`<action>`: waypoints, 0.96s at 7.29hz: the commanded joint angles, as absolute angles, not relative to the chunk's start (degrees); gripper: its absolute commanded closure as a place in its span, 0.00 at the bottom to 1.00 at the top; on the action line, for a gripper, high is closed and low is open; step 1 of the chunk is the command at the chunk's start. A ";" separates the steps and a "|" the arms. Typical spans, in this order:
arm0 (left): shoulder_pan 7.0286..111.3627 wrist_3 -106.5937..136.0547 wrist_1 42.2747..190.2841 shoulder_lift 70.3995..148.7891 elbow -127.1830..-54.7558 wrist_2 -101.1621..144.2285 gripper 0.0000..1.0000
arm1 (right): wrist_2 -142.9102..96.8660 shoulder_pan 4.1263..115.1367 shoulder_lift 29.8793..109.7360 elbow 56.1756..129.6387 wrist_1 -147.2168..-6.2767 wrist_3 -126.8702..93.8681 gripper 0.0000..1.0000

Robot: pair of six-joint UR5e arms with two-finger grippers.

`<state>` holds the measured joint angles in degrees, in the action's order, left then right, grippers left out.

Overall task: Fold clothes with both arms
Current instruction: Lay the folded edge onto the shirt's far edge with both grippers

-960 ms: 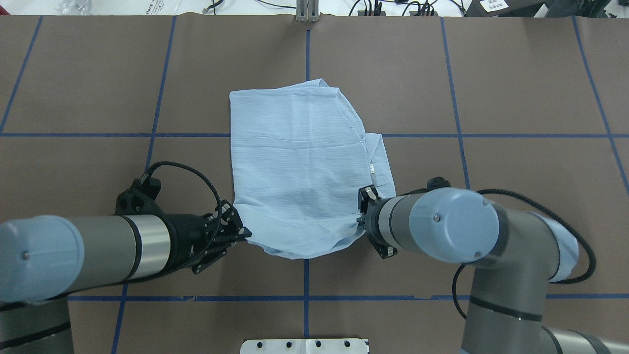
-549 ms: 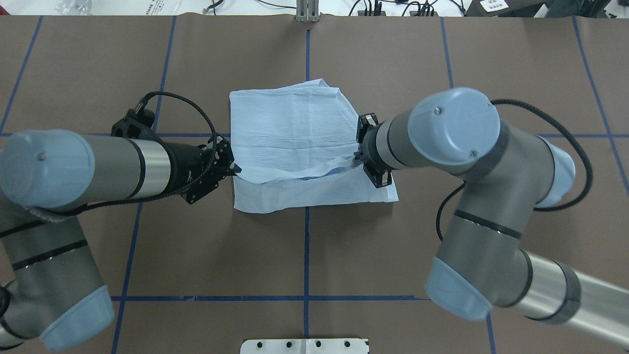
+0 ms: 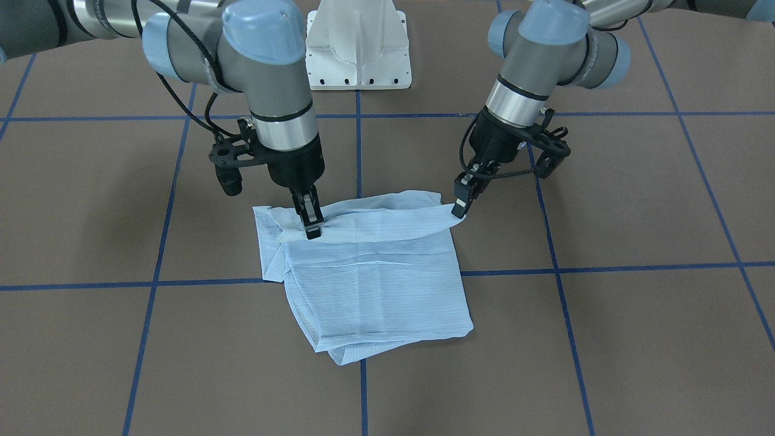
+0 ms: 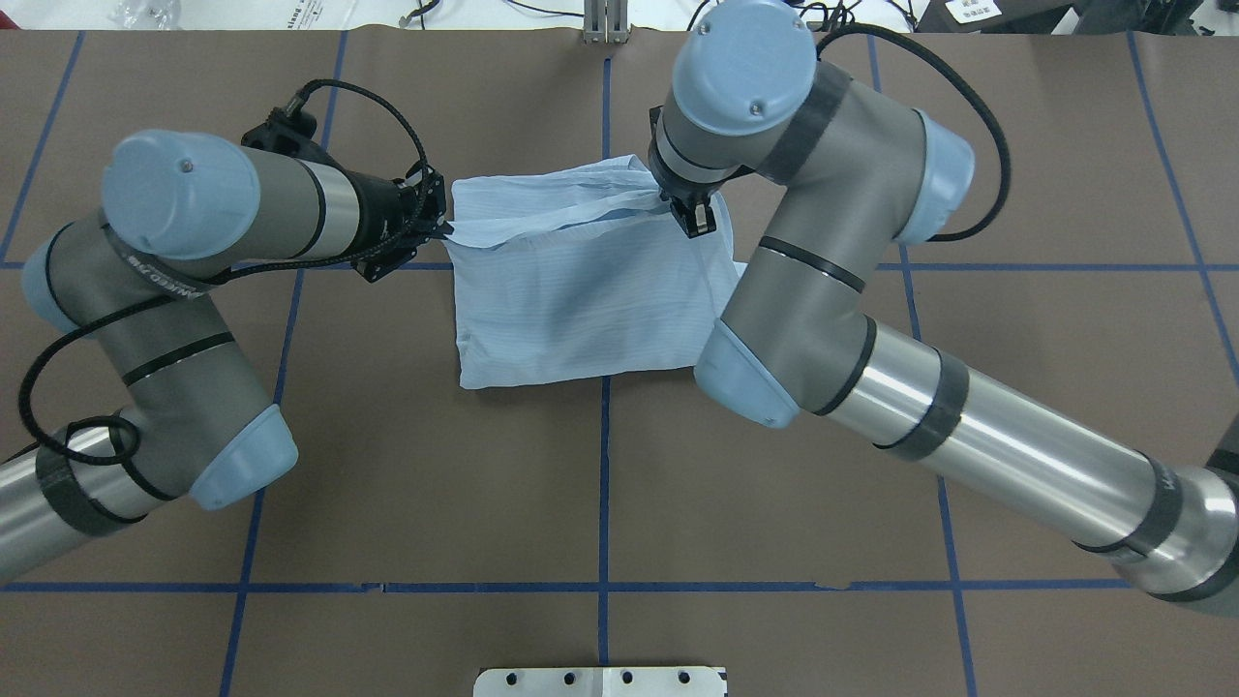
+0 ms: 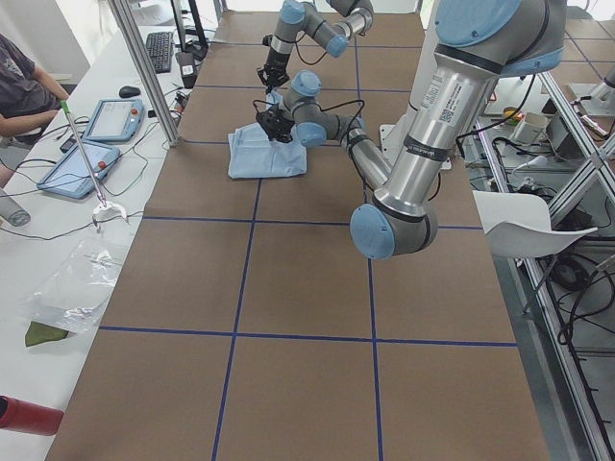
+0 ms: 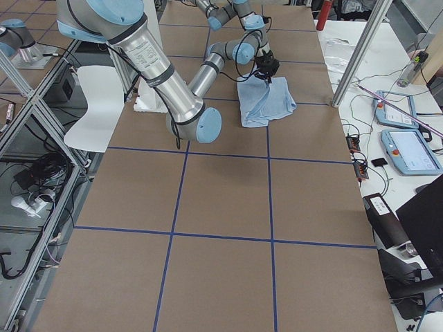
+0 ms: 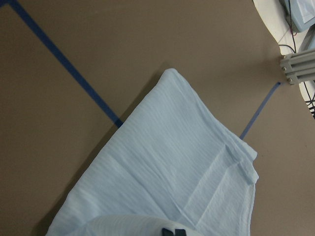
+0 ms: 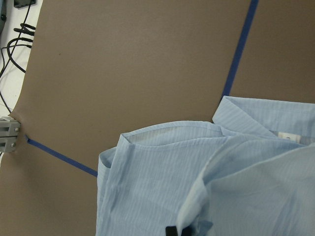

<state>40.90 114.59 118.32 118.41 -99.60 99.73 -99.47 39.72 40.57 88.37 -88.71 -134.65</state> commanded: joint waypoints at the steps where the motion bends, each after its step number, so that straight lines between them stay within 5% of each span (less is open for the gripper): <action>1: 43.24 112.68 120.94 122.68 -91.26 99.67 1.00 | -100.02 41.22 35.87 74.59 -79.43 -131.23 1.00; 5: 45.61 108.48 135.76 125.86 -75.44 99.06 1.00 | -101.34 41.84 31.12 60.41 -70.52 -128.50 1.00; 6: 46.05 107.33 138.66 127.25 -70.97 98.97 0.80 | -101.34 42.01 30.59 56.81 -67.18 -127.54 0.68; 7: 46.75 105.31 139.82 128.22 -68.32 98.96 0.56 | -101.34 42.01 28.76 52.86 -64.36 -126.22 0.01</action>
